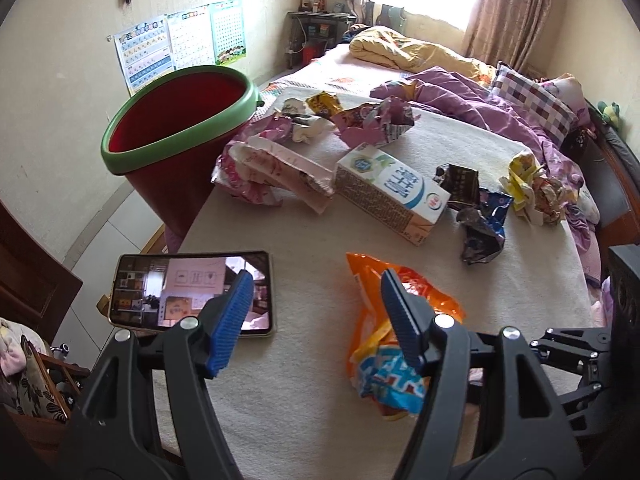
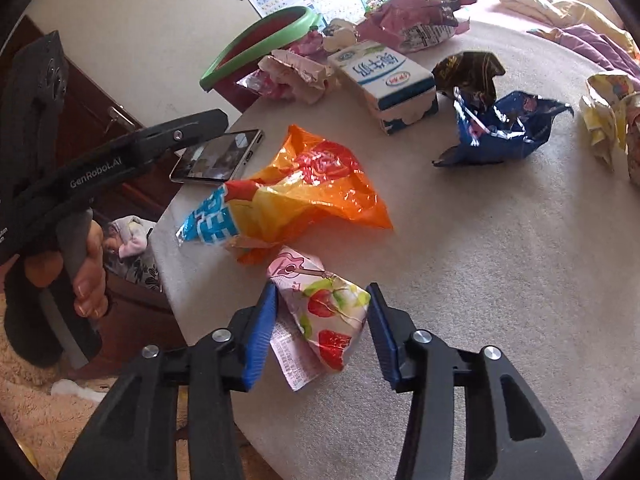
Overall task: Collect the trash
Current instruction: 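Grasp the pink strawberry wrapper with the right gripper, then grasp the orange chip bag with the left gripper while the right holds its wrapper, then move both wrappers over the red bucket and open both grippers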
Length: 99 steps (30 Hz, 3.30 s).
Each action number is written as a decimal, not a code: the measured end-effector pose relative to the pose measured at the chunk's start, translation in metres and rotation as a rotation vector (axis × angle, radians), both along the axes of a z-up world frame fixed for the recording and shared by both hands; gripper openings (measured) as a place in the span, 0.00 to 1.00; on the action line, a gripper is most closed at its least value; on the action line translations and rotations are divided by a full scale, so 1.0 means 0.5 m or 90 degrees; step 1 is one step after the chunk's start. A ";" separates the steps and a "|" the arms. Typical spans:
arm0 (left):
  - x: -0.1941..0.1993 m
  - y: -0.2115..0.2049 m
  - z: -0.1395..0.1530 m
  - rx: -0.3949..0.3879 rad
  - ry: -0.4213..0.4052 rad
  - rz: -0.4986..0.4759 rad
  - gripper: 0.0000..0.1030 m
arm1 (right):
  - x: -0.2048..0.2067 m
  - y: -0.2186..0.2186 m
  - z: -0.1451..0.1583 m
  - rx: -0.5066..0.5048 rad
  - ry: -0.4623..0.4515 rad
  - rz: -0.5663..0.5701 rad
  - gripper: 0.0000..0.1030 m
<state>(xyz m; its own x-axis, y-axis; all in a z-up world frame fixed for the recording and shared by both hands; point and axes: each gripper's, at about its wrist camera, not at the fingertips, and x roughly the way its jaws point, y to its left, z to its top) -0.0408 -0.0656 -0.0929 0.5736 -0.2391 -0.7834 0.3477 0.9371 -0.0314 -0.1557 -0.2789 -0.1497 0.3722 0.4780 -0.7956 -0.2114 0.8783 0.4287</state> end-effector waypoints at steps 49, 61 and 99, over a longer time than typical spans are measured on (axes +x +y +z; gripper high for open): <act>0.051 0.017 0.120 -0.041 -0.108 0.013 0.56 | 0.115 -0.020 0.191 0.022 -0.238 -0.163 0.41; 0.100 0.089 0.119 -0.039 -0.125 0.039 0.56 | 0.172 0.050 0.191 0.016 -0.230 -0.175 0.41; 0.378 0.358 0.052 -0.037 -0.089 -0.013 0.56 | 0.408 0.318 0.182 -0.022 -0.209 -0.261 0.43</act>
<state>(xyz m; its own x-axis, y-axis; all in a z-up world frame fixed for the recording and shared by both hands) 0.1482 0.1134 -0.0667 0.6713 -0.2941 -0.6803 0.3712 0.9279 -0.0348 0.0484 -0.1200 -0.0588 0.7553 0.2162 -0.6186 0.0341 0.9297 0.3666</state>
